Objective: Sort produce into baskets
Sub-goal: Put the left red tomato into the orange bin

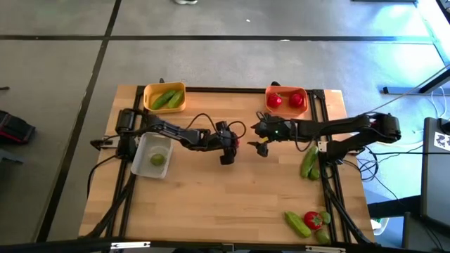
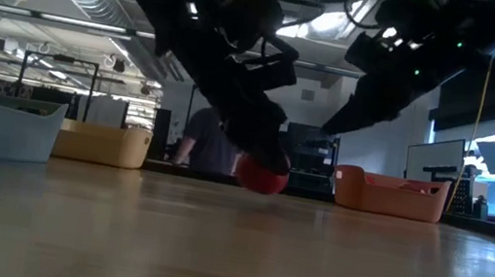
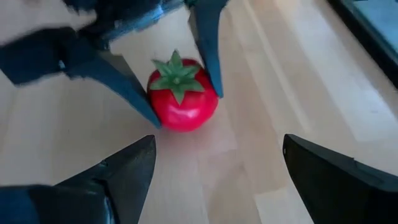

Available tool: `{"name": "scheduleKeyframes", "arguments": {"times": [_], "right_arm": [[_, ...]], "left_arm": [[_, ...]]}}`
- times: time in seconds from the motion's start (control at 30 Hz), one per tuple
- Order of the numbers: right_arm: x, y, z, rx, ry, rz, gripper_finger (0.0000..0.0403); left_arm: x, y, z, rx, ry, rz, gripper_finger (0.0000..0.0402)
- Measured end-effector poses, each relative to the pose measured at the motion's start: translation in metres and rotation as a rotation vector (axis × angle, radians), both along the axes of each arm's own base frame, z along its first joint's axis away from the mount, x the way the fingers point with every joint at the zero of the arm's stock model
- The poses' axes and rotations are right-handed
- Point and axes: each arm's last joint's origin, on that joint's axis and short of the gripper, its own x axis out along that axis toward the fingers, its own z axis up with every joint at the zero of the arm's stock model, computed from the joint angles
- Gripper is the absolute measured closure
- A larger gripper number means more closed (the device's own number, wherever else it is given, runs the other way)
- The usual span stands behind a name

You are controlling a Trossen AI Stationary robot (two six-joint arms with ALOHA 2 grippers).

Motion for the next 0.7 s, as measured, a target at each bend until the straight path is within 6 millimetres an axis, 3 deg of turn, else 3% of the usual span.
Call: {"name": "scheduleKeyframes", "arguments": {"times": [0.17,0.53,0.7], "right_arm": [[0.013,0.000,-0.015,0.010,-0.006,0.060,0.0064],[0.027,-0.001,-0.026,0.023,-0.060,0.098,0.0064],[0.031,-0.001,-0.030,0.019,-0.081,0.098,0.0064]], "left_arm": [[0.001,0.000,-0.001,-0.006,-0.007,0.002,0.0133],[0.000,0.003,-0.002,-0.038,-0.020,0.040,0.0067],[-0.002,-0.006,0.012,-0.034,-0.034,0.021,0.0064]]}}
